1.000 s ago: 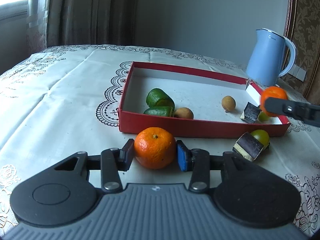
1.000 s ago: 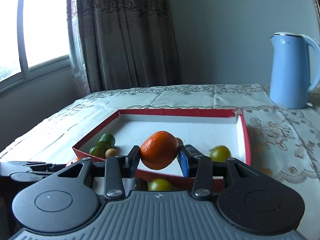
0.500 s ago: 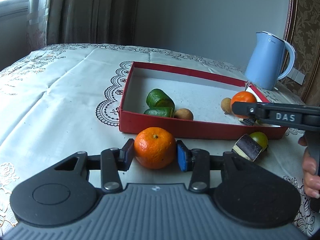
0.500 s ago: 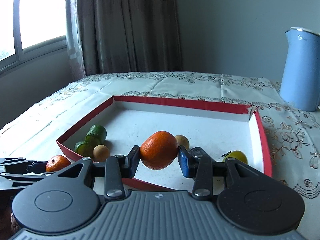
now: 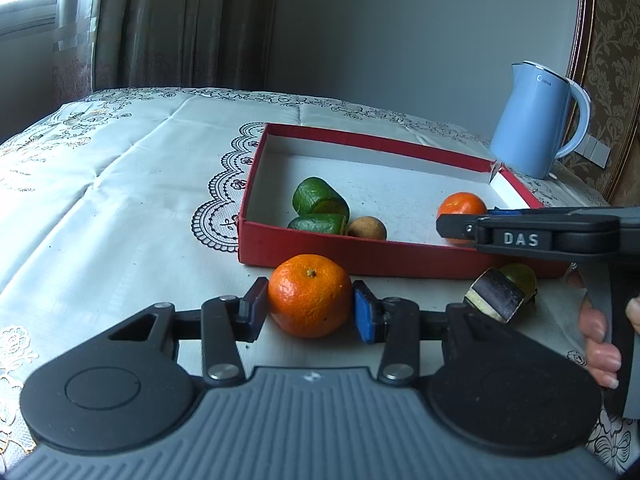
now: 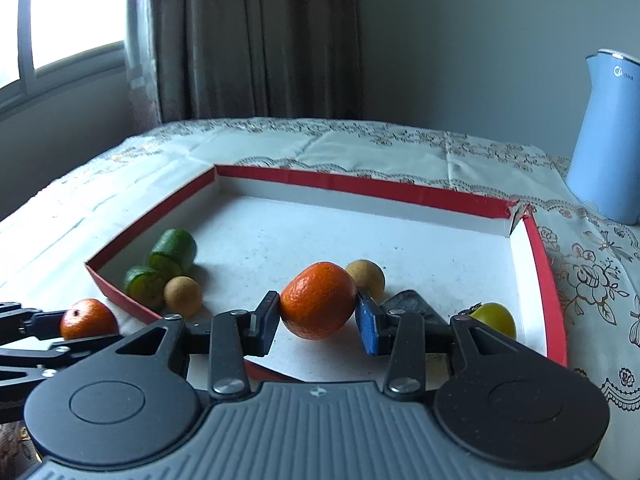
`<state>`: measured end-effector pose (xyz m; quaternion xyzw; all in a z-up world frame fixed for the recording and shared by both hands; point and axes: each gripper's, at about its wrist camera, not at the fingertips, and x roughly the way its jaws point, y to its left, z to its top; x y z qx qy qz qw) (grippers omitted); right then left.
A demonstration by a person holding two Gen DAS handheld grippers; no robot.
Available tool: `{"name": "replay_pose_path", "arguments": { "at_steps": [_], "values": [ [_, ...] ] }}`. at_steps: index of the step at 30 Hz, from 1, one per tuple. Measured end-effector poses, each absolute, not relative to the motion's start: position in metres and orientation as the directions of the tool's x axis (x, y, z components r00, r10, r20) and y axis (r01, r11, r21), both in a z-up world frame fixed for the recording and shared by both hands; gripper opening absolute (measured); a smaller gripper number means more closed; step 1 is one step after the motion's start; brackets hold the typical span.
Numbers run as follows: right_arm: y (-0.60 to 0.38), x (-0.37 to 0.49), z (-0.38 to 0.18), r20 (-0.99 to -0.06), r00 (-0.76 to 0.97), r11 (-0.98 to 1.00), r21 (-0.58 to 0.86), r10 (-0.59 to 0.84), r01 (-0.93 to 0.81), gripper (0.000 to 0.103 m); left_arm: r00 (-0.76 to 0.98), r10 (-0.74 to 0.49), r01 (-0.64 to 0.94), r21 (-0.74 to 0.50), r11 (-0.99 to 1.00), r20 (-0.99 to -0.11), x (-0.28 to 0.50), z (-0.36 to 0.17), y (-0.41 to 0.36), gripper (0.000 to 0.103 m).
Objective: Organize fruits
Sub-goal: 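Carry the tangerine into the box and open the right gripper while the left holds its tangerine, then withdraw the open right gripper from the box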
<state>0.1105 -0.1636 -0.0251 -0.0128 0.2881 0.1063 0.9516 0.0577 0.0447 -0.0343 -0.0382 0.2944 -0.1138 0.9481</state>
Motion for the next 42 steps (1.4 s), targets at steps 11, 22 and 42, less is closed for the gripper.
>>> {"name": "replay_pose_path", "arguments": {
  "at_steps": [11,22,42],
  "values": [
    [-0.162,0.116,-0.026,-0.558,0.812,0.981,0.022,0.173,-0.194,0.041,0.801,-0.23,0.193,-0.125,0.973,-0.552,0.058,-0.034,0.043,0.041],
    [-0.183,0.078,-0.01,-0.473,0.86,0.979,0.03,0.192,-0.202,0.071,0.802,-0.213,0.193,-0.096,0.976,-0.558,0.058,-0.034,0.04,0.041],
    [-0.246,0.029,-0.011,-0.319,0.946,0.989,0.143,0.063,-0.018,0.081,0.812,-0.146,0.174,-0.003,0.985,-0.565,0.055,-0.034,0.027,0.04]
  ]
}}
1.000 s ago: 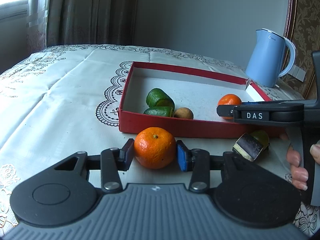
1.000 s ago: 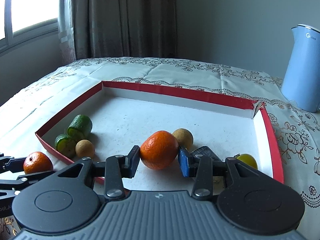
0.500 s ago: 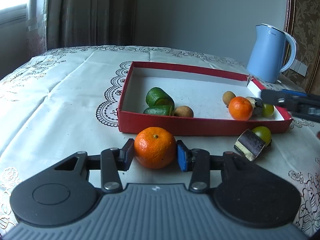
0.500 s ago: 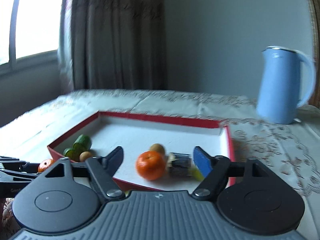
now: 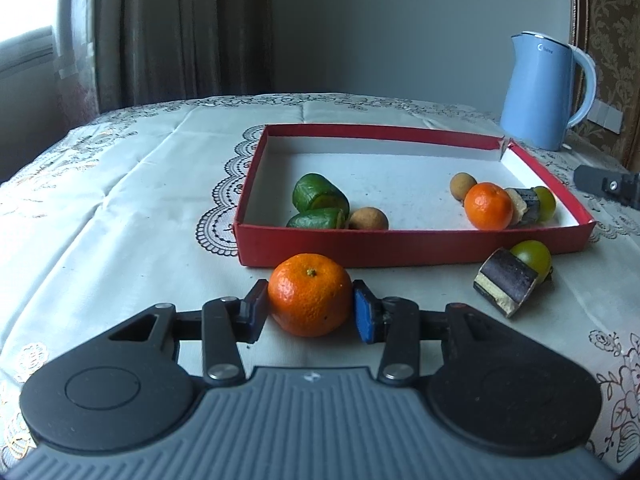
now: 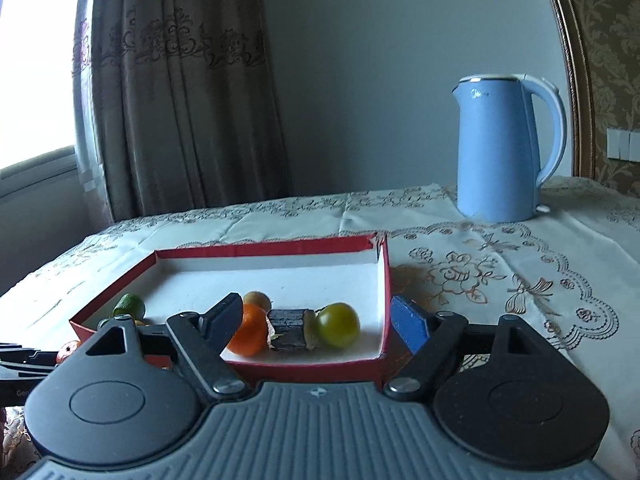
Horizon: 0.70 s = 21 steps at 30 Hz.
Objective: Organize fruits
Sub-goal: 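Withdraw the open right gripper from the box, then carry the held tangerine into the box and open the left gripper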
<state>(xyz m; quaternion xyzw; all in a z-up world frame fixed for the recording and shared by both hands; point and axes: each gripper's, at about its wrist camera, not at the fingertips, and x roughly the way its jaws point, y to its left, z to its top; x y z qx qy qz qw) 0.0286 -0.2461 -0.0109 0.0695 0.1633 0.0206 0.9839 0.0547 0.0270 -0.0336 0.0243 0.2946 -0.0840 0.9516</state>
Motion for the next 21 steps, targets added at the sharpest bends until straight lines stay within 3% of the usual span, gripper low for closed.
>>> {"name": "replay_pose_path", "arguments": {
  "at_steps": [11,21],
  "values": [
    [-0.247,0.025,-0.011,-0.312,0.95,0.991,0.13,0.011,0.031,0.081,0.834,-0.136,0.176,0.024,0.984,-0.534,0.045,-0.009,0.019,0.04],
    [-0.26,0.033,-0.015,-0.372,0.928,0.977,0.201,0.014,0.066,0.082,0.853,-0.141,0.197,0.06,0.979,-0.502,0.072,0.009,-0.005,0.04]
  ]
}}
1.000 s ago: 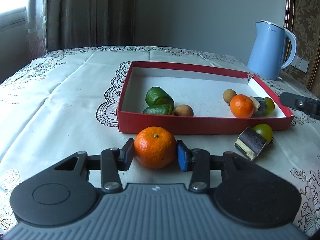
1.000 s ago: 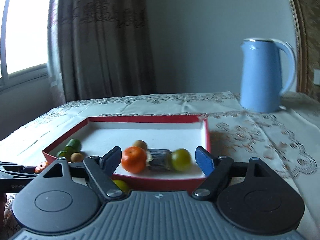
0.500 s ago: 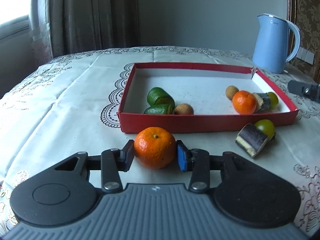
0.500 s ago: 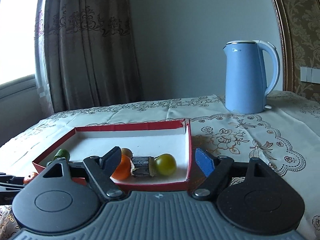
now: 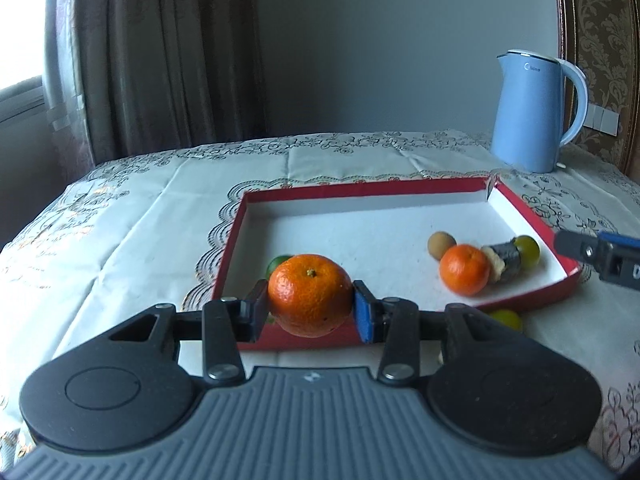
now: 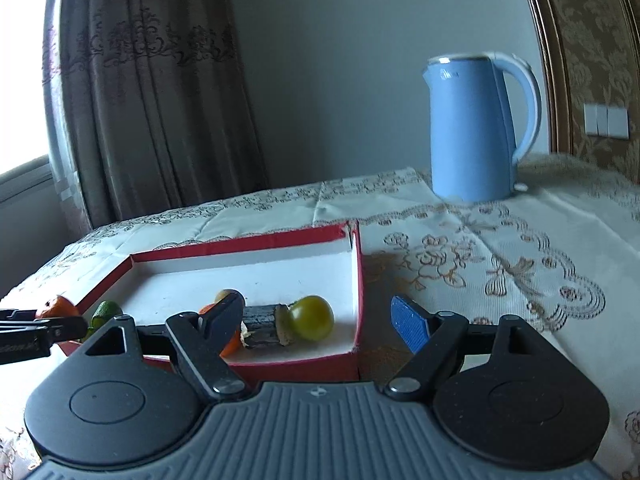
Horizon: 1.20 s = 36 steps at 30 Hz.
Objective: Organize fruits
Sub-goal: 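Carry the held tangerine into the box and open the left gripper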
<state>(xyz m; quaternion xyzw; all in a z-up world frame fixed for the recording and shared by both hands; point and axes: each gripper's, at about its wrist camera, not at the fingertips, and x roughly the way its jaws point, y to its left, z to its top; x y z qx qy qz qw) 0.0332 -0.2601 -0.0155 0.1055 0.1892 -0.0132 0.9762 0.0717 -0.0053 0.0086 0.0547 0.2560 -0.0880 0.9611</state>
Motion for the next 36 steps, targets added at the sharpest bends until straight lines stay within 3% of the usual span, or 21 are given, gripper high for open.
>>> {"name": "replay_pose_path", "arguments": {
  "at_steps": [7,22,33,34,36],
  "values": [
    [-0.274,0.039,-0.02,-0.419,0.907,0.953,0.284,0.025,0.105,0.084,0.853,-0.125,0.192,0.082,0.978,-0.506,0.106,0.009,-0.022,0.04],
    [-0.273,0.043,-0.021,-0.431,0.902,0.954,0.273,0.01,0.12,0.084,0.799,-0.101,0.182,0.078,0.98,-0.592,0.172,-0.014,-0.041,0.04],
    [-0.272,0.045,-0.022,-0.44,0.898,0.957,0.267,0.014,0.116,0.084,0.802,-0.085,0.181,0.106,0.978,-0.592,0.177,-0.022,-0.046,0.041],
    [-0.272,0.045,-0.023,-0.44,0.898,0.957,0.265,0.015,0.114,0.084,0.803,-0.083,0.18,0.108,0.978,-0.59,0.177,-0.022,-0.046,0.044],
    [-0.271,0.045,-0.022,-0.439,0.898,0.959,0.261,0.016,0.11,0.084,0.807,-0.087,0.181,0.104,0.978,-0.584,0.175,-0.022,-0.045,0.063]
  ]
}}
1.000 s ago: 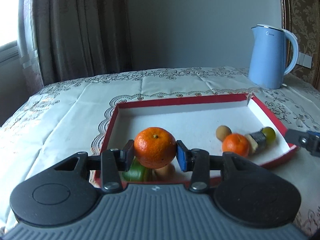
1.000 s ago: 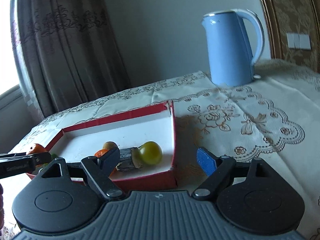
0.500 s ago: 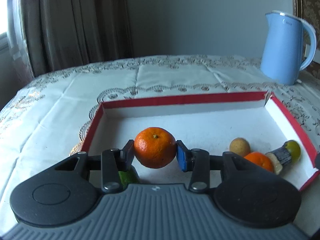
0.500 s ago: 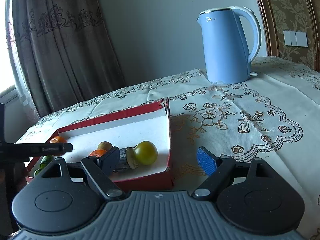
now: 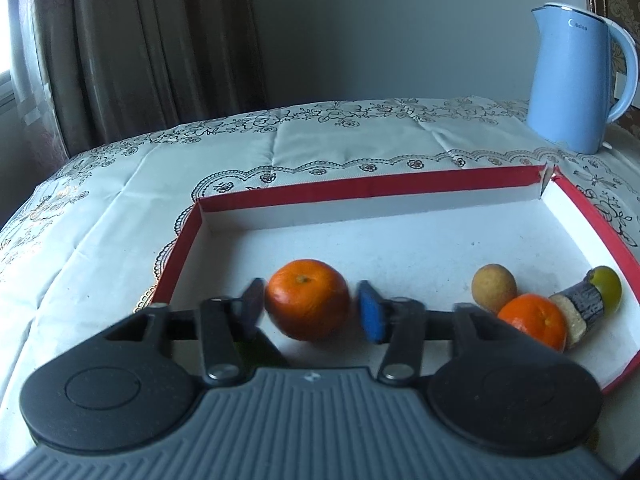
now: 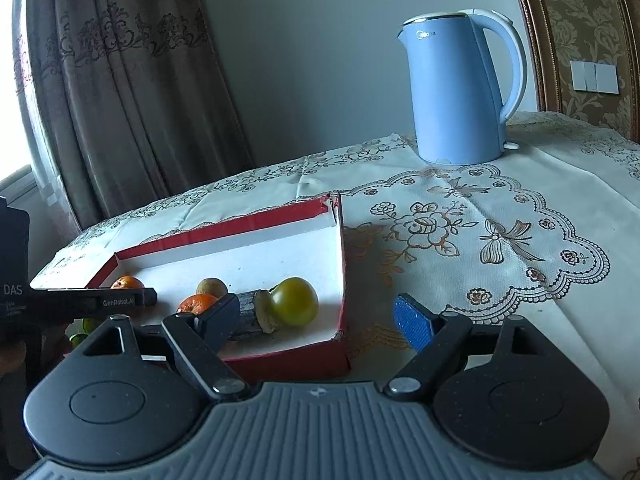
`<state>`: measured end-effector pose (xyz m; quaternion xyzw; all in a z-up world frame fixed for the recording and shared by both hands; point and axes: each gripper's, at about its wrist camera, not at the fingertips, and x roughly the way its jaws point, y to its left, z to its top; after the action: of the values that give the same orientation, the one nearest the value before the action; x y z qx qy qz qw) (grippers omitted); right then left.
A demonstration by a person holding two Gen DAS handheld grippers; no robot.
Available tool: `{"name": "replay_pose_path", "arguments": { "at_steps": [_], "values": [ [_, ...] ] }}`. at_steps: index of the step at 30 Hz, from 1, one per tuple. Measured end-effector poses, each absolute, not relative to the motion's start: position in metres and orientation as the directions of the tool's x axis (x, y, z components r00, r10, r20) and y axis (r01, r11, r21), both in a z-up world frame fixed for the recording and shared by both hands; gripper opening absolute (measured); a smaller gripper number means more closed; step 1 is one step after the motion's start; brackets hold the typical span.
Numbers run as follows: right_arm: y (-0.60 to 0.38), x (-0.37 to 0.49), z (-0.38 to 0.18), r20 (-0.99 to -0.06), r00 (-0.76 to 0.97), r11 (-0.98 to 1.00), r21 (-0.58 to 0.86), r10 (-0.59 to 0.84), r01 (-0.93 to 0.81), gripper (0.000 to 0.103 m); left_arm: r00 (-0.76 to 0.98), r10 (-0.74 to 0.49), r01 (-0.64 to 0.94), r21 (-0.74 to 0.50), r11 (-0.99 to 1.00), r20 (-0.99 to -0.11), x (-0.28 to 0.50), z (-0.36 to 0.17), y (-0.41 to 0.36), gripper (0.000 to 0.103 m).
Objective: Organize fruits
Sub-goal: 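Carry the held tangerine into the box and open the left gripper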
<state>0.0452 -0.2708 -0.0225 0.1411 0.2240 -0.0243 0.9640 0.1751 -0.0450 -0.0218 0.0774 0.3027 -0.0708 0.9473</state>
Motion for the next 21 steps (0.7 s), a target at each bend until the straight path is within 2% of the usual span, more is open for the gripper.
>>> {"name": "replay_pose_path", "arguments": {
  "at_steps": [1,2,12,16,21],
  "values": [
    [-0.27,0.045,-0.022,-0.438,0.899,0.96,0.259,0.018,0.107,0.084,0.809,-0.086,0.176,0.101,0.979,-0.581,0.174,-0.021,-0.044,0.08],
    [-0.27,0.045,-0.022,-0.437,0.899,0.96,0.257,0.018,0.106,0.084,0.813,-0.083,0.168,0.095,0.981,-0.576,0.172,-0.02,-0.043,0.084],
    [-0.265,0.044,-0.022,-0.437,0.899,0.97,0.226,0.019,0.09,0.084,0.843,-0.122,0.178,0.058,0.982,-0.524,0.111,-0.004,-0.016,0.084],
    [-0.259,0.044,-0.022,-0.441,0.896,0.979,0.199,0.043,0.051,0.084,0.872,-0.12,0.16,0.045,0.986,-0.474,0.072,-0.002,-0.001,0.091],
    [-0.245,0.037,-0.021,-0.428,0.898,0.987,0.158,0.1,-0.035,0.084,0.862,-0.137,0.177,0.036,0.984,-0.487,0.048,-0.007,0.006,0.091]
  ]
}}
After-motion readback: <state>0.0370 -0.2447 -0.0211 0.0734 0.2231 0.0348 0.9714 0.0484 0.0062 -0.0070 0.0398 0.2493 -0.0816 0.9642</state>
